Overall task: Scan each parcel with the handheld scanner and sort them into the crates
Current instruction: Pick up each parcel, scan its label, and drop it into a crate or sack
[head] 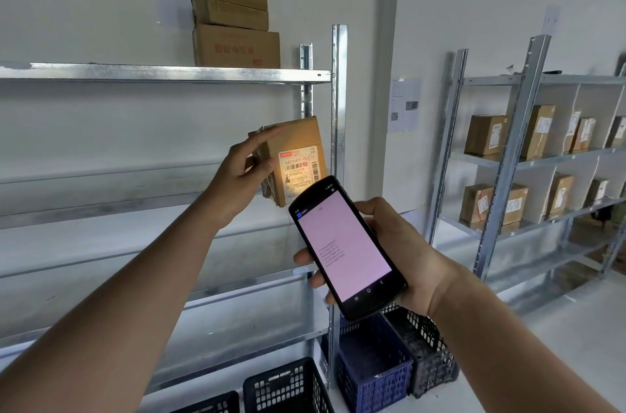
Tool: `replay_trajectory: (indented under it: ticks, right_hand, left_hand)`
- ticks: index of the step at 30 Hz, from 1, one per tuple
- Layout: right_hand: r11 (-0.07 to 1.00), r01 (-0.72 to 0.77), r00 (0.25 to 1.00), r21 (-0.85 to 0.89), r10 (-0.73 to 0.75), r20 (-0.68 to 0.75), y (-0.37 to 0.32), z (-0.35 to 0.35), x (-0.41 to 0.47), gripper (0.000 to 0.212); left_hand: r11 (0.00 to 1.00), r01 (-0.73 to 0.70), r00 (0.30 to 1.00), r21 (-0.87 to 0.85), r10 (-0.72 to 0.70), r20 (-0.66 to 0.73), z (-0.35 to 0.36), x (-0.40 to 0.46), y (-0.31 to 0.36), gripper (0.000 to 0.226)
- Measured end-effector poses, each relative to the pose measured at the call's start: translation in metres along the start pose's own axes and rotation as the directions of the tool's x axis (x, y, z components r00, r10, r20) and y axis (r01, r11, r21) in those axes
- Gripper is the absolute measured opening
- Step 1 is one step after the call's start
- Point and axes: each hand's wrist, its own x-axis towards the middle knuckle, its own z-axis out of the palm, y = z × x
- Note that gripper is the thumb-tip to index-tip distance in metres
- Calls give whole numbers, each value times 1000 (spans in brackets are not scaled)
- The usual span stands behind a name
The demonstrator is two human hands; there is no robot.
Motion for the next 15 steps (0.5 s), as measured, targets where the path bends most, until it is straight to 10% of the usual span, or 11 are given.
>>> replay_trajectory:
  ticks: [15]
  right_hand:
    - [983, 182, 981, 8, -181, -76, 1, -20, 19, 64]
  left_hand:
    - [993, 25, 989, -117, -42, -141, 12, -6, -10, 50]
